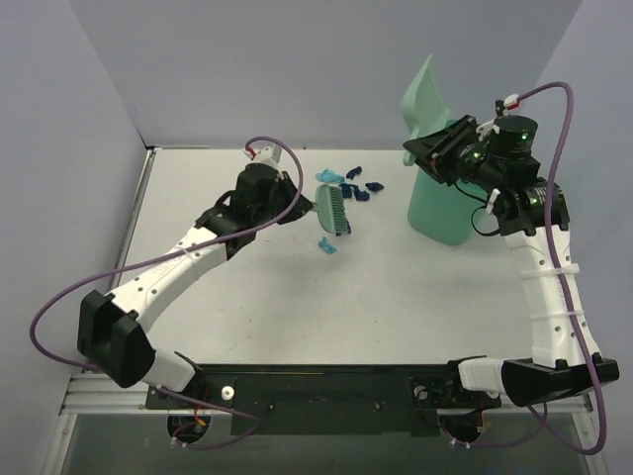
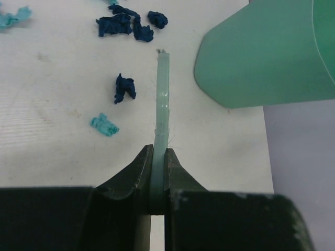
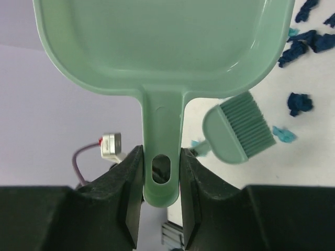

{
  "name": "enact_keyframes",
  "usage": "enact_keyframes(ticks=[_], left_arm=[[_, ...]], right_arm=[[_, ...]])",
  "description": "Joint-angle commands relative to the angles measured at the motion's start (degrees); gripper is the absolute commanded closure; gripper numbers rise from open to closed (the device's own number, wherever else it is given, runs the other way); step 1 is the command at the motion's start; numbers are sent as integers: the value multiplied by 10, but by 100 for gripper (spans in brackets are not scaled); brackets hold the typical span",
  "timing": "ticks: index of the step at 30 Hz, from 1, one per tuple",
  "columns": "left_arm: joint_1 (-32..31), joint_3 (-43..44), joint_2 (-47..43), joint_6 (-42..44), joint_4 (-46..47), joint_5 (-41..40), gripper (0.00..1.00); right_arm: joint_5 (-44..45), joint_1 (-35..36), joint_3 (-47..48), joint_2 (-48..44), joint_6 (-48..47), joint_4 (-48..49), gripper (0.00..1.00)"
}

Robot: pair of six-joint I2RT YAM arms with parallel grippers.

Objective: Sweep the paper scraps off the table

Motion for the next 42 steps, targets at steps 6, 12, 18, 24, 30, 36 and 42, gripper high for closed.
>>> enact_keyframes(ticks=[6,12,18,24,30,36,42], left_arm=[[-24,3,160,-115,209,-29,100],[-21,-7,195,-113,164,-49,100],[7,-108,109,-97,103,-65,100],[72,-190,-9,-56,33,-64,100],[155,-211,-72,18,-46,-37,100],[216,-183,-100,70,-114,-26,100],[224,-133,-111,114,-154,-1,100]], right_arm=[[144,122,12,-16,-193,-146,100],[175,171,-21,-15,-221,-156,100],[190,199,-38,-8,-232,-151,100],[195,218,-58,4,-233,-131,100],[198,240,-67,23,-232,-110,100],[194,256,-63,43,-234,-102,100],[194,274,-59,64,-246,-109,100]])
